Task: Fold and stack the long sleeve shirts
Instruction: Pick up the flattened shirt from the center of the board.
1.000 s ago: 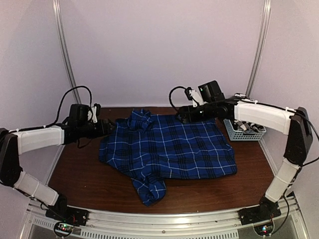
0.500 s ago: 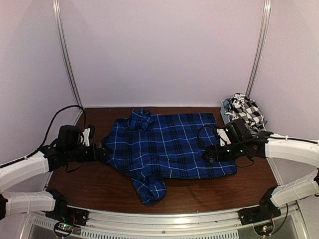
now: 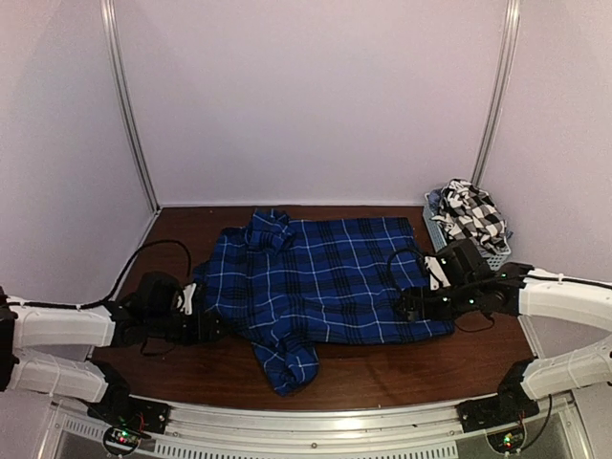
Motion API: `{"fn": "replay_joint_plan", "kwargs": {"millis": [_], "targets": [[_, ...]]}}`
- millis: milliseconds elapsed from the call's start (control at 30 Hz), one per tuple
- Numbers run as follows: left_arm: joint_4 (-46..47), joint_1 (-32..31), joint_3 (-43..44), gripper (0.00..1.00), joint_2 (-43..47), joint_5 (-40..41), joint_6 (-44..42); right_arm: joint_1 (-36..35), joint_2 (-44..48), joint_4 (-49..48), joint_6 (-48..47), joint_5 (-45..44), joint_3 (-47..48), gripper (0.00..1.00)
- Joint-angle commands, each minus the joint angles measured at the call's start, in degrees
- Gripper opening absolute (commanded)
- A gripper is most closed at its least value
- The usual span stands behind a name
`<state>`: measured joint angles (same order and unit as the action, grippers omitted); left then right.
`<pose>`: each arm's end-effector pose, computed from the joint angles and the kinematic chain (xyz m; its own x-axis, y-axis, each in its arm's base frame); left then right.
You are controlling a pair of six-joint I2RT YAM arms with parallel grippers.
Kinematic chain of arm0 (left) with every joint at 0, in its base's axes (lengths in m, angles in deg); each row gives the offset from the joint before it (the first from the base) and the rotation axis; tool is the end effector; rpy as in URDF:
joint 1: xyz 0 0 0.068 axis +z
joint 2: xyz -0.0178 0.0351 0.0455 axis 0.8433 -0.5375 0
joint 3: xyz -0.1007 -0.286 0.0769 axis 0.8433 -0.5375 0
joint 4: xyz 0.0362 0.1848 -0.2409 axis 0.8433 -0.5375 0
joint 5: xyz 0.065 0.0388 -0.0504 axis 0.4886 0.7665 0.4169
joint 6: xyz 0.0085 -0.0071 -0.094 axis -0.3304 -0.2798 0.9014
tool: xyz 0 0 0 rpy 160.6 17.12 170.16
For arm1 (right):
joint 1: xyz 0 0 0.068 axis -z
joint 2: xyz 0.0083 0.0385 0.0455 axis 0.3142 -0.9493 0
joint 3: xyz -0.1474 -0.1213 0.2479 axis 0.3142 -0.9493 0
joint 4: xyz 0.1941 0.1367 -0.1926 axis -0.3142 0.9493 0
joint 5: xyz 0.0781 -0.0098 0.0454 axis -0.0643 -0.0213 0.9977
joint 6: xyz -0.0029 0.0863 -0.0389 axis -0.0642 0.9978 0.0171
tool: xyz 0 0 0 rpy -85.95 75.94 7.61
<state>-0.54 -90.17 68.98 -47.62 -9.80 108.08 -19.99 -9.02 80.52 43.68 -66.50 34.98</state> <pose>0.1882 -0.1508 0.1137 -0.9079 -0.2246 -0.3541 0.0677 0.7549 -0.6523 0.2054 0.1790 0.1899 -0.8861 -0.0065 -0.4635 -0.2407 0.8610 0.4481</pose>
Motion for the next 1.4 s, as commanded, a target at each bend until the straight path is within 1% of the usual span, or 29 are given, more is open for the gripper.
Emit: {"fn": "replay_joint_plan", "kwargs": {"millis": [0, 133, 267, 333, 400, 500, 633, 767, 933, 1067, 1133, 1233, 1367], "targets": [[12.73, -1.35, 0.97, 0.81, -6.04, -3.28, 2.38, -0.92, -0.37, -1.54, 1.3, -0.91, -1.7, 0.86], [18.78, -1.66, 2.63, 0.76, -13.77, -5.57, 3.15, -2.09, -0.26, -2.11, 1.03, -0.34, -1.39, 0.86], [23.53, -2.06, 3.96, 0.69, -18.18, -6.93, 4.37, -4.09, -0.04, -2.49, 0.87, -0.22, -0.58, 0.86], [24.3, -2.74, 4.96, 0.68, -19.48, -7.79, 4.63, -4.7, -0.12, -2.35, 0.89, -0.05, -0.35, 0.86], [23.57, -4.38, 5.79, 0.68, -19.66, -7.56, 4.46, -6.04, -0.21, -2.3, 0.83, 0.09, 0.09, 0.86], [20.44, -8.64, 6.58, 0.73, -18.63, -4.62, 3.53, -8.6, -0.26, -2.93, 1.0, -0.3, 0.74, 0.86], [15.32, -16.18, 6.12, 0.77, -16.17, 1.31, 4.91, -9.9, -0.84, -3.72, 1.58, -0.7, 0.8, 0.86], [13.78, -24.15, 5.05, 0.78, -14.99, 5.86, 8.71, -10.25, -1.65, -4.23, 1.69, -0.84, 0.78, 0.86], [12.98, -28.17, 7.42, 0.78, -20.56, 8.31, 10.33, -10.89, -2.14, -5.32, 2.04, -0.86, 0.52, 0.86], [8.89, -30.8, 11.52, 0.76, -25.62, 10.64, 11.49, -11.67, -1.26, -4.43, 2.57, -1.55, 0.35, 0.86], [8.23, -32.19, 12.58, 0.73, -26.92, 11.37, 12.01, -11.78, -0.3, -4.04, 2.83, -2.07, -0.04, 0.86], [7.16, -33.6, 13.94, 0.63, -28.48, 12.49, 12.73, -11.79, 0.82, -3.99, 3.0, -3.03, -0.56, 0.86], [0.92, -35.84, 16.84, 0.4, -28.02, 16.13, 13.15, -11.82, 0.66, -3.82, 3.22, -2.79, -0.64, 0.86]]}}
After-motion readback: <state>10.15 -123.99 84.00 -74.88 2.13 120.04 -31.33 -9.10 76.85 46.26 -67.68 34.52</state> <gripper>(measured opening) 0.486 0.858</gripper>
